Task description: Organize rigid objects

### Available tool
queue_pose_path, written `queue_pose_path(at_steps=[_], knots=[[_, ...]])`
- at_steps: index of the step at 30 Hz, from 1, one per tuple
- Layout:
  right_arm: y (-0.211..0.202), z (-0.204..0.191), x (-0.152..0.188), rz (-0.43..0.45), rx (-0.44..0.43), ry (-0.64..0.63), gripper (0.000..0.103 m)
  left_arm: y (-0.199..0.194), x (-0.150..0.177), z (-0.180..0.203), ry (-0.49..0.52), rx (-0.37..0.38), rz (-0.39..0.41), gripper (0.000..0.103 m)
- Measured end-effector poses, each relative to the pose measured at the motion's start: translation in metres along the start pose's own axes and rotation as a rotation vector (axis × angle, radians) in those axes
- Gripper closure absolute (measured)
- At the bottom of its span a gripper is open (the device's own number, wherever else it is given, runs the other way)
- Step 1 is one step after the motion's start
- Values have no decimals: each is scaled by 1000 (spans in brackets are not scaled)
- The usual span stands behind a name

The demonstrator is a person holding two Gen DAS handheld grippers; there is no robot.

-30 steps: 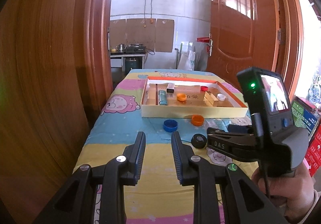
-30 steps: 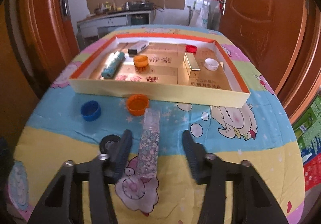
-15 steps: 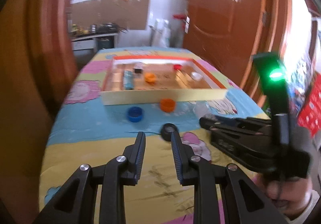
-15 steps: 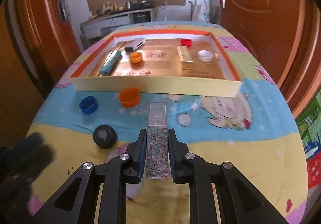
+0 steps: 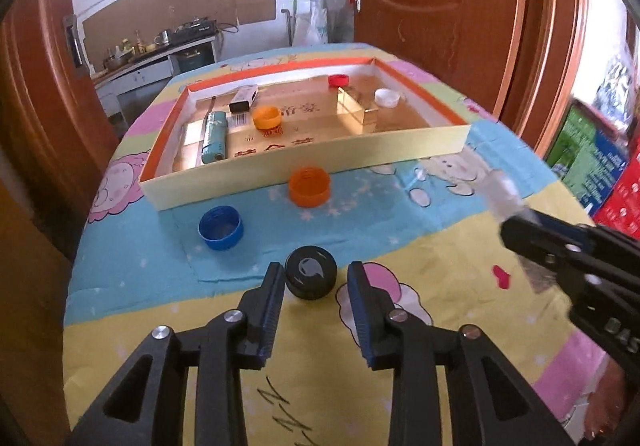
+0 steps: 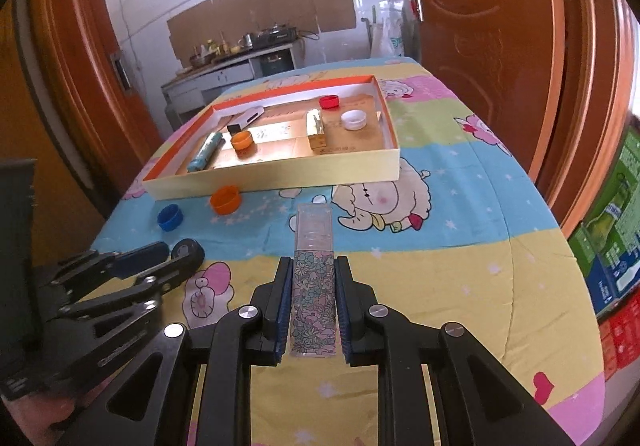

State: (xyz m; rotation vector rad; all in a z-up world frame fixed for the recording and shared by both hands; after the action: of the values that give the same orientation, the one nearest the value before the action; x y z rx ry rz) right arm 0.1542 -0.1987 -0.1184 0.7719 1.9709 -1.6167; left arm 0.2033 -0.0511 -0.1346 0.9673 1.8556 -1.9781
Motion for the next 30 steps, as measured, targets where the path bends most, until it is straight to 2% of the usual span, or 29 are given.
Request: queue_pose_path(at_steps=[1, 3, 4, 5, 13, 15, 17, 19, 20, 26, 30], knots=[[0, 2, 0, 0, -7, 6, 83, 2, 0, 0, 3, -5, -4, 70], [-2, 6, 2, 1, -17, 12, 83, 5, -1, 1, 5, -16, -3, 59], [-2, 7, 2, 4, -20, 15, 83, 6, -2, 1, 7, -22, -5, 51], [-4, 8, 2, 8, -23, 17, 83, 8, -2, 0, 8, -28, -8, 49], [-7, 15, 4, 20, -43, 28, 83, 20, -6, -2, -27, -20, -31, 49], [-8, 17, 4, 21, -46, 35, 83, 20, -5, -3, -36, -16, -32, 50], [-8, 18, 4, 21, -46, 38, 83, 19, -5, -3, -24, -8, -27, 60], [-8, 19, 4, 21, -48, 39, 83, 19, -5, -2, -14, -10, -22, 65], [-8, 18, 4, 21, -47, 37, 83, 19, -6, -1, -11, -9, -18, 73], [-9, 17, 5, 22, -39, 29, 83, 17, -4, 1, -17, 0, -5, 73], [-9, 16, 4, 25, -25, 14, 83, 9, -2, 0, -46, 40, 12, 73]])
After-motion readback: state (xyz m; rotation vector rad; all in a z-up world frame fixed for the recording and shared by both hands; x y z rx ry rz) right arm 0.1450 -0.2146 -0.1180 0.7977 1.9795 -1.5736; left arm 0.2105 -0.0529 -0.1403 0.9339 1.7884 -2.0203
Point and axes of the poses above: each gripper's, at about its wrist camera, not at the fingertips, and y roughly the way its jaws point, z to its right, x to its underside, the point moved 6 cm from there along y, roughly the way its jaws point, and after that the axes turned 2 degrees about -z, right-handed, at the moved point
